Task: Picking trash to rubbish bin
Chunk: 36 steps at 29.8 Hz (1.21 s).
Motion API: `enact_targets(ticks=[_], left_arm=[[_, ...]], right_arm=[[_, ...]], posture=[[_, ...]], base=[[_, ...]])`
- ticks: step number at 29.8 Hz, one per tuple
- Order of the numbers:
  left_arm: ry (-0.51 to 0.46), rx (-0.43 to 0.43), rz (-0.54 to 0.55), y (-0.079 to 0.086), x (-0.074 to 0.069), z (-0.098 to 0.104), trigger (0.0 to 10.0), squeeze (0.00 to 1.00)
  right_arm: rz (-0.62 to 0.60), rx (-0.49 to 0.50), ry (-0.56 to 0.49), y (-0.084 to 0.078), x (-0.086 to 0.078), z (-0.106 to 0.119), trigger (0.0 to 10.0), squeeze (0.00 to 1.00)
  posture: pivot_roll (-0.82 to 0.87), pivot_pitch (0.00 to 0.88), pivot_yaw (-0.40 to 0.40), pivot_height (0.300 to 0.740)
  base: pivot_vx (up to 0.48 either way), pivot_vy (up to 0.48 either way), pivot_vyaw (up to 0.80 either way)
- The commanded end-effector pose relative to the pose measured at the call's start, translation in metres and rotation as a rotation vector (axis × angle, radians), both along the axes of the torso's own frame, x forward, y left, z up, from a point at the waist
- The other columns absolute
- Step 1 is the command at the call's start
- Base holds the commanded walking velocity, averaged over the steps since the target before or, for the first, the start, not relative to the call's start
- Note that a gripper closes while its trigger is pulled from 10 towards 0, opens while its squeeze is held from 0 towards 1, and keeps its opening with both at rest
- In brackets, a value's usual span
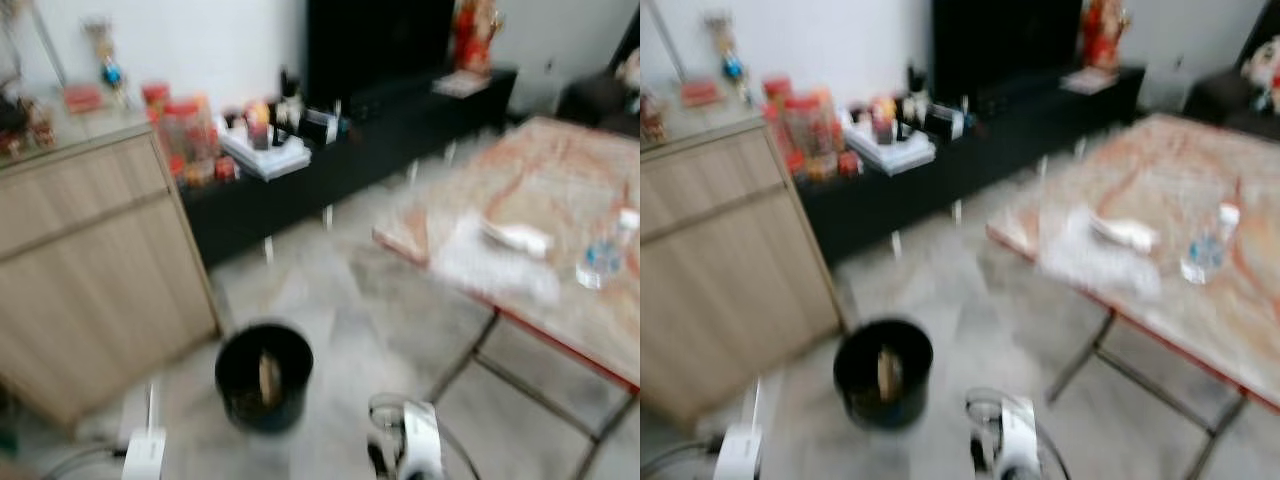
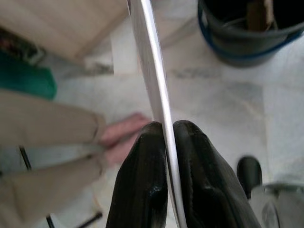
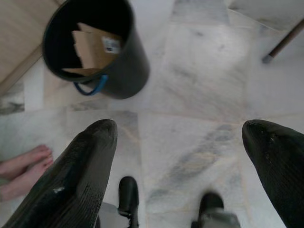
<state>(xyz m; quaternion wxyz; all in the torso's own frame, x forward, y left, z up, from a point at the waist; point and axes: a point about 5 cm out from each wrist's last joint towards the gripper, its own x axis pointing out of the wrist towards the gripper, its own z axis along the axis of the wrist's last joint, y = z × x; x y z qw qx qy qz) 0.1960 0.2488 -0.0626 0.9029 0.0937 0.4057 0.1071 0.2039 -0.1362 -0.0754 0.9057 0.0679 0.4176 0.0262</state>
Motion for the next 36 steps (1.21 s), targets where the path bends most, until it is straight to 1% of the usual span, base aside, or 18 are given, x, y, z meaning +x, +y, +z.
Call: enact_targets(ticks=[1,6,11,13,17,19,25,30,36], left_arm=[[0.004,-0.018,-0.02,-0.008,0.003,-0.001,10.0,0.0],[-0.003,-0.022,-0.014,-0.009,0.005,0.0,10.0,0.0],[-0.015,-0.031,-0.001,-0.013,0.009,0.001,10.0,0.0],[-0.031,-0.043,0.009,-0.018,0.014,0.002,10.0,0.0],[-0.046,-0.052,0.017,-0.02,0.017,0.004,10.0,0.0],[-0.056,-0.061,0.026,-0.023,0.019,0.004,10.0,0.0],[-0.061,-0.079,0.038,-0.029,0.021,0.004,10.0,0.0],[-0.07,-0.082,0.045,-0.03,0.022,0.005,10.0,0.0],[-0.064,-0.076,0.045,-0.027,0.019,0.004,10.0,0.0]], right_arm=[[-0.026,-0.01,0.006,-0.008,-0.002,-0.001,10.0,0.0],[-0.02,-0.018,0.01,-0.009,-0.002,-0.001,10.0,0.0],[-0.015,-0.033,-0.013,-0.016,0.007,0.004,10.0,0.0],[0.015,-0.049,-0.02,-0.019,0.01,0.006,10.0,0.0],[0.03,-0.058,-0.022,-0.02,0.012,0.007,10.0,0.0],[0.035,-0.065,-0.023,-0.023,0.013,0.008,10.0,0.0],[0.048,-0.077,-0.033,-0.027,0.017,0.01,10.0,0.0],[0.077,-0.092,-0.037,-0.024,0.018,0.011,10.0,0.0],[0.06,-0.085,-0.054,-0.021,0.02,0.012,10.0,0.0]], posture=[[0.0,0.0,0.054,0.74],[0.0,0.0,0.044,0.74],[-0.01,0.0,-0.002,0.74],[0.0,0.0,-0.036,0.74],[0.01,0.0,-0.054,0.74],[0.0,0.0,-0.075,0.74],[0.02,0.0,-0.093,0.74],[0.04,0.0,-0.088,0.74],[0.03,0.0,-0.073,0.74]], base=[[0.315,0.0,0.0],[0.311,0.0,0.0],[0.31,0.0,0.0],[0.308,0.0,0.0],[0.307,0.0,0.0],[0.302,0.0,0.0],[0.304,0.0,0.0],[0.304,0.0,0.0],[0.303,0.0,0.78]])
